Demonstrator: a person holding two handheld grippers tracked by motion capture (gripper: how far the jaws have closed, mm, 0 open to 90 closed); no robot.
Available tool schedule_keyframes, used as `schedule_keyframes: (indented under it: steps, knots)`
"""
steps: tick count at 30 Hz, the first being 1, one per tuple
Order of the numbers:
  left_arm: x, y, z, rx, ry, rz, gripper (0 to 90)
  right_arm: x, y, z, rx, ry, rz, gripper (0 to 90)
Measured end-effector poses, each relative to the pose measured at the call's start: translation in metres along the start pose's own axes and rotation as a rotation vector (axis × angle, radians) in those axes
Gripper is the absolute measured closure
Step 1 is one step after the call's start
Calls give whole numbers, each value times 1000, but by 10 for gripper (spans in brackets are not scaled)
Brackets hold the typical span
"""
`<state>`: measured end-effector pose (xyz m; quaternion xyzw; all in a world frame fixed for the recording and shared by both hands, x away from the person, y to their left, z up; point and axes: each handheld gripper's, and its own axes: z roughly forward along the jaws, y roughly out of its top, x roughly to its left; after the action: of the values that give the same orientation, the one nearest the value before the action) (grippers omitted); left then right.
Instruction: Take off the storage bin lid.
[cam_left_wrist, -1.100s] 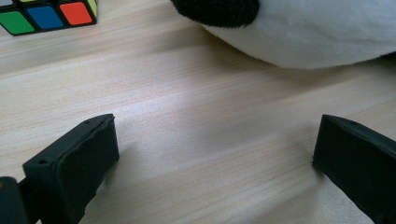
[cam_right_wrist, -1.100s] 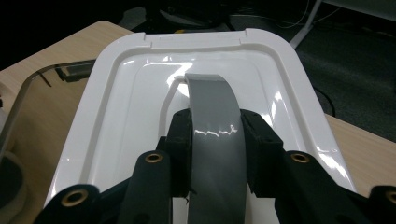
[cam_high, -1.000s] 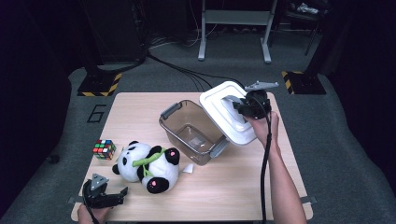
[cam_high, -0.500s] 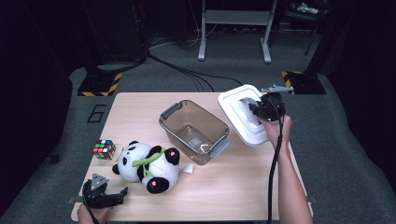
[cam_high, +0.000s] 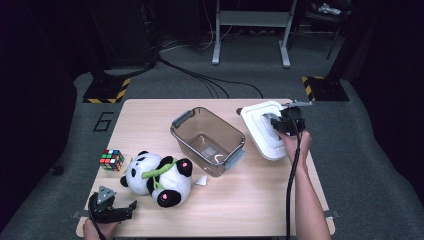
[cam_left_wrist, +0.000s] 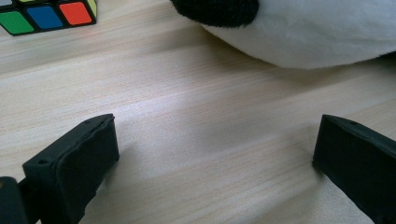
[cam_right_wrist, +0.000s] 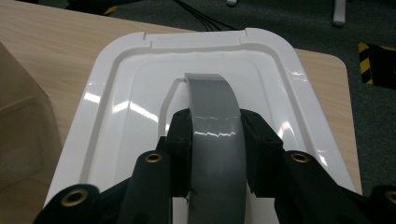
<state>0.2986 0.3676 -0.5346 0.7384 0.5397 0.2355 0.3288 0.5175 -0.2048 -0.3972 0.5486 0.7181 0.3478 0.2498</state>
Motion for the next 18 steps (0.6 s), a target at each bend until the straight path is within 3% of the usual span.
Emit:
schedule_keyframes:
  steps: [10,18]
  knots:
    - [0,0,0,6,-1,7,0,0,-25,32,48,-22,49,665]
    - [0,0,0,3,-3,3,0,1,-40,49,67,-38,81,665]
